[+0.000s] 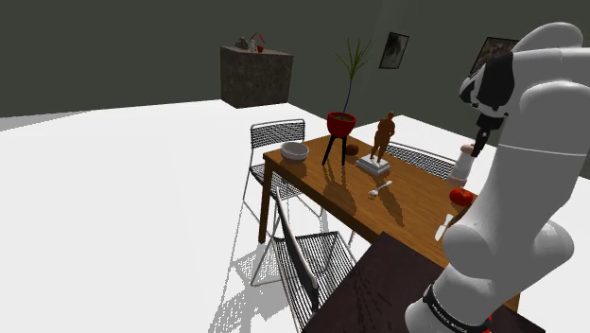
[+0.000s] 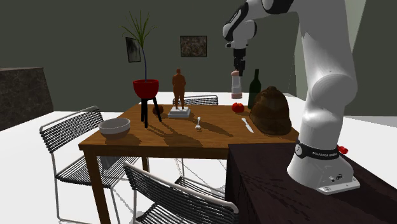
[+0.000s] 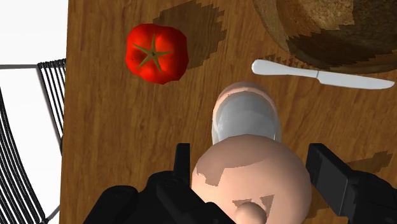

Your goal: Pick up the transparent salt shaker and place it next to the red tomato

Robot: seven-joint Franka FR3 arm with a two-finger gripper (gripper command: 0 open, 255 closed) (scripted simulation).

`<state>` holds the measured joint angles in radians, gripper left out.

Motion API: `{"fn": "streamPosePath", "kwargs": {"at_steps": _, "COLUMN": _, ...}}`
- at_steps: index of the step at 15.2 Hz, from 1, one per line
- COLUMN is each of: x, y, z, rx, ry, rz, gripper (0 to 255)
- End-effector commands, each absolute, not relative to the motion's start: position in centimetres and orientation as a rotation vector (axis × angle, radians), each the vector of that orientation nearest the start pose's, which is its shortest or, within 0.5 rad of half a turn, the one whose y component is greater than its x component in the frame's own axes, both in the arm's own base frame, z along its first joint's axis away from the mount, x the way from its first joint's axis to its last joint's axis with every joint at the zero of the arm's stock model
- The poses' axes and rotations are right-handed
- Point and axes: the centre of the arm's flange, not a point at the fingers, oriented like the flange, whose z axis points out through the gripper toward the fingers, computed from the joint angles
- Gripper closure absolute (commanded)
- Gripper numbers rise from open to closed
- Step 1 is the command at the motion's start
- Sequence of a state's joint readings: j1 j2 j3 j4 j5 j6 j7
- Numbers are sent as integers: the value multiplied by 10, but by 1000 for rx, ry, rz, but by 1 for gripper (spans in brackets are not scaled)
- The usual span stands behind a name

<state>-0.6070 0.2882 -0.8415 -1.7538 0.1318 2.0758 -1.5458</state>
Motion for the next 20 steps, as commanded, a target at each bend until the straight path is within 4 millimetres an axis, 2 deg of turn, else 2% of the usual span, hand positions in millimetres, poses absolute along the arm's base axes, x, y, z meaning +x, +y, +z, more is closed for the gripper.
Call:
{"fn": "streamPosePath", "kwargs": {"at_steps": 1, "x": 124, "y": -619, "z": 452, "rx": -3276, "ry": -124, "rz": 135, "gripper": 255}}
{"fn": "streamPosePath", "kwargs": {"at_steps": 20, "x": 124, "y": -619, "z": 352, "rx": -3276, "ry": -124, "rz": 135, "gripper": 255}}
